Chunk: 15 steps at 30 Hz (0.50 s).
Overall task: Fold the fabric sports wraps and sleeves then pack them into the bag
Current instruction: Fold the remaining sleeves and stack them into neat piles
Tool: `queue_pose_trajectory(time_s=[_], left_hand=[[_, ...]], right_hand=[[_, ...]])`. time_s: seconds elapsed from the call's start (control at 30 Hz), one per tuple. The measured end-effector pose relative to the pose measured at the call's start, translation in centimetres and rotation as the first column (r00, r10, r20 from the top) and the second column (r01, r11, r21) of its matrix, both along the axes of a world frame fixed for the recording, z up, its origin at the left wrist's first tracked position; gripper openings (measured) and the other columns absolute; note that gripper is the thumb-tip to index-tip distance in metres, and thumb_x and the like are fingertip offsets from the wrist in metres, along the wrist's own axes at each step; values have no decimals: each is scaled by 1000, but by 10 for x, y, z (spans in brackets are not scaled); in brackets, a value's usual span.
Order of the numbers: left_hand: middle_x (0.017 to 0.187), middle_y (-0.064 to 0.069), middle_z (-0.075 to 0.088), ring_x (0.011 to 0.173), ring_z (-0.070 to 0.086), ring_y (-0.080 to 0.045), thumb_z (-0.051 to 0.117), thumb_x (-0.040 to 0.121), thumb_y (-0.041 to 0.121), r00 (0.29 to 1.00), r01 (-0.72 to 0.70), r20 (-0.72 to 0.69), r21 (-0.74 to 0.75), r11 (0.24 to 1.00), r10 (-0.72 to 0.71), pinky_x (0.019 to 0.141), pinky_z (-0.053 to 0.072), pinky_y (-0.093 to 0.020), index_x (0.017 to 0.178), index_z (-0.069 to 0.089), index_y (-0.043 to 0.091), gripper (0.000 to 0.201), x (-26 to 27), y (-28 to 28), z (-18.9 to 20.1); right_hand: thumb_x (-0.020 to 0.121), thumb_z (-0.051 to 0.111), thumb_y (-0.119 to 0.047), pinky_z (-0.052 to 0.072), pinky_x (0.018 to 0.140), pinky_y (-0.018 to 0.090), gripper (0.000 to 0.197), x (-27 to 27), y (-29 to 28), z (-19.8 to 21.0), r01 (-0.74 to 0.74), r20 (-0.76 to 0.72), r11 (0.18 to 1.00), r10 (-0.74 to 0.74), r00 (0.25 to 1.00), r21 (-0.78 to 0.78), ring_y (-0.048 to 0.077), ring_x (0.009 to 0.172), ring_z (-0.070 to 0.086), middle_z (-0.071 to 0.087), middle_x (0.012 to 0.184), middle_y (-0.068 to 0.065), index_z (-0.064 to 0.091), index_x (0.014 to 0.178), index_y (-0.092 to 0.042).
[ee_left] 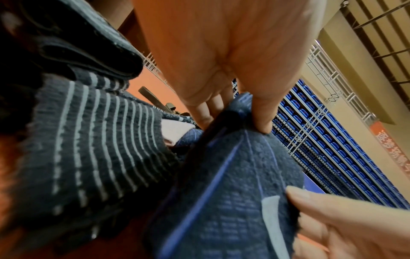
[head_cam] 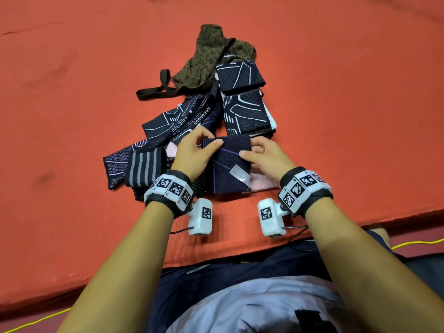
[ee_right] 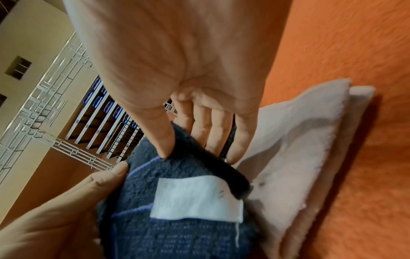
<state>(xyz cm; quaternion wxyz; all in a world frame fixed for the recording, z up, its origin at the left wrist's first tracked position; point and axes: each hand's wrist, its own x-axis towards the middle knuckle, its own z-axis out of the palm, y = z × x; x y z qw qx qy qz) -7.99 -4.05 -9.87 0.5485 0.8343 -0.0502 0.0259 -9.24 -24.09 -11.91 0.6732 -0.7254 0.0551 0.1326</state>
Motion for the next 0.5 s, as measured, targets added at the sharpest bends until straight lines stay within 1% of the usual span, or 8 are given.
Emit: queue_pose_trajectory(time_s=[0.07, 0.13, 0.2, 0.23, 0.3, 0.37, 0.43, 0.5], left_hand=[[81, 3, 60, 76, 58, -7, 73, 89, 18, 1000, -15, -4, -4, 1000, 15, 71, 48, -23, 83, 58, 14, 17, 0, 0, -1], [86, 1, 65, 79, 62, -8, 73, 89, 17, 998, -30, -61, -45, 999, 27, 72, 52, -23, 93, 59, 13, 16, -1, -1, -2], [92, -2, 72, 82, 69, -12, 72, 91, 20, 984, -44, -177, -157, 987, 16, 73, 56, -25, 110, 57, 14, 26, -4, -4, 0], [95, -3, 74, 82, 71, -11, 70, 93, 22, 973, -36, -232, -205, 978, -13, 69, 56, -23, 117, 55, 14, 29, -5, -5, 0], [96, 0, 73, 78, 69, -6, 61, 99, 29, 946, 4, -316, -222, 975, -76, 62, 52, -17, 118, 57, 16, 23, -6, -7, 0], [95, 5, 71, 79, 67, -8, 50, 102, 41, 912, 23, -392, -234, 972, -117, 65, 53, -19, 107, 63, 25, 21, -8, -8, -2], [97, 6, 74, 85, 69, -12, 42, 103, 49, 879, -11, -463, -261, 965, -115, 74, 55, -27, 102, 68, 25, 35, -8, -10, -4], [98, 7, 76, 89, 70, -11, 39, 104, 47, 880, -30, -464, -261, 965, -98, 78, 54, -31, 101, 69, 25, 37, -7, -10, -9]], right_hand=[[87, 70, -17, 54, 95, 52, 17, -1, 0, -5, -48, 16, 996, 49, 999, -80, 29, 100, 71, 73, 101, 15, 65, 102, -7], [91, 66, -13, 55, 93, 49, 5, -1, 2, -5, -23, 44, 992, 28, 999, -121, 28, 95, 71, 74, 97, 13, 66, 96, -10], [95, 62, -9, 57, 84, 38, 7, 0, 2, -3, 25, 69, 995, -19, 997, -100, 22, 89, 71, 74, 96, 10, 65, 98, -15], [97, 59, -7, 56, 78, 30, 9, 0, 2, -2, 43, 76, 997, -38, 996, -67, 17, 85, 71, 73, 96, 9, 64, 102, -12], [100, 54, -5, 53, 70, 20, 11, 2, 0, 2, 70, 79, 997, -68, 995, -22, 9, 77, 69, 72, 94, 6, 61, 109, -7], [101, 51, -7, 55, 74, 26, 11, 4, -2, 4, 81, 75, 997, -80, 994, -8, 10, 77, 68, 72, 88, 0, 59, 108, -8], [101, 51, -14, 54, 80, 39, 9, 7, -3, 3, 90, 59, 996, -89, 994, -28, 13, 75, 64, 68, 75, -9, 60, 102, -11], [93, 52, -30, 53, 86, 51, 22, 10, -3, -2, 88, 38, 994, -85, 996, -72, 17, 76, 60, 63, 74, -5, 59, 100, -11]])
